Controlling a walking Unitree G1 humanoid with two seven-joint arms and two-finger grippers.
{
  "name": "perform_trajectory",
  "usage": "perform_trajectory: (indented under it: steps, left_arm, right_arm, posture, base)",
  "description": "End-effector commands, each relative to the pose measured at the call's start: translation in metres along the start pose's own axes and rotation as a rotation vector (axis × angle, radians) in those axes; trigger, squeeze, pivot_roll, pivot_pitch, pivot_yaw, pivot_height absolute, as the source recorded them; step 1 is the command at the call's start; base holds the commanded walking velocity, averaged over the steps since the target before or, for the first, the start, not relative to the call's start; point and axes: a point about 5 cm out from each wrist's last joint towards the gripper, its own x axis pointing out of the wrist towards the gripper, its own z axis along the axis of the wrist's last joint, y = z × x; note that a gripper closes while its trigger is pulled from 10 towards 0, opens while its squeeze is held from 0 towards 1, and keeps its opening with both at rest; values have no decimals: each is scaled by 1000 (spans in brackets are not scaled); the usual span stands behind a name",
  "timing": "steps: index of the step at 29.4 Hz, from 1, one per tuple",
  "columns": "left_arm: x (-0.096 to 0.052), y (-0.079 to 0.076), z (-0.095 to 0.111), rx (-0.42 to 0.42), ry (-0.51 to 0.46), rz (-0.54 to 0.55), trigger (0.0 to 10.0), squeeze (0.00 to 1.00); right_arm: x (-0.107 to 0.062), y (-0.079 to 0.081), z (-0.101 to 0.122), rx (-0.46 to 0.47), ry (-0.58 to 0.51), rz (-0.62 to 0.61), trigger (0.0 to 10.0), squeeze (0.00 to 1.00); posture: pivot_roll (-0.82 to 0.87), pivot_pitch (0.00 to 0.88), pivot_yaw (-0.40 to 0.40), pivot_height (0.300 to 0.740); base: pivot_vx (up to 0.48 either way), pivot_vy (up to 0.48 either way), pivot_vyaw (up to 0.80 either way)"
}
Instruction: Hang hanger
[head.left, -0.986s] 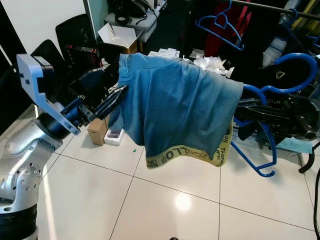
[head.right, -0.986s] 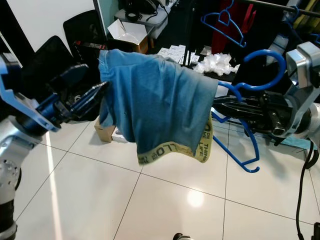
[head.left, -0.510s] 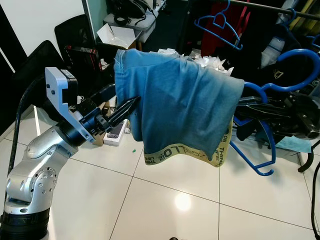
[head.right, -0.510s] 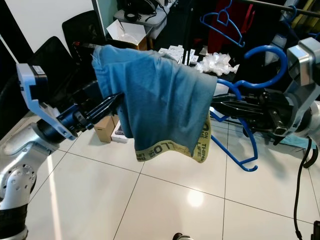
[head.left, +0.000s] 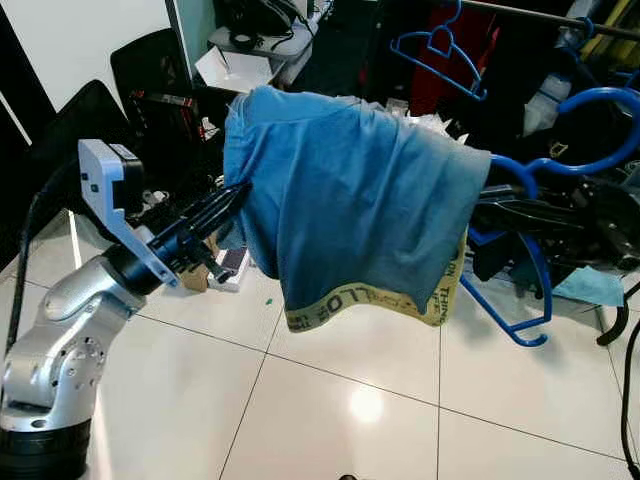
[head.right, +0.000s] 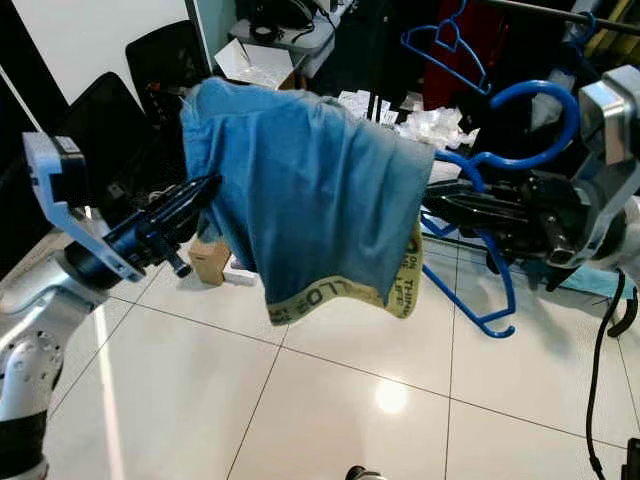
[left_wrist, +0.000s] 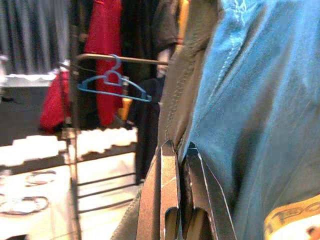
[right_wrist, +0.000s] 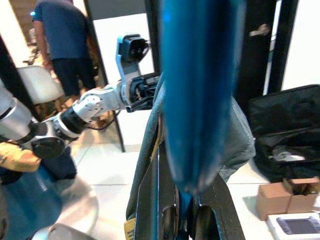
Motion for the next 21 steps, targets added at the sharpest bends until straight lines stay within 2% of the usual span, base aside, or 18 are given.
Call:
perform_trajectory:
  steps: [1,16,21]
  left_arm:
    - [-7,9,4,15,-5,29,0,0]
    - [-16,21,11,30,-18,68,0,0]
    - [-19,28,17,47,-46,111,0,0]
  right_arm:
    - [-5,1,9,-42,-22,-24,10000,0]
    - [-14,0,11,-36,-50,-85,10000,0]
    - [-15,-1,2,-6,-43,-103,10000,0]
  posture:
    - [-40,151,-25,740]
    - [-43,149,-27,740]
    - [-38,150,-30,740]
  base:
    - [0,0,0]
    - [0,0,0]
    - [0,0,0]
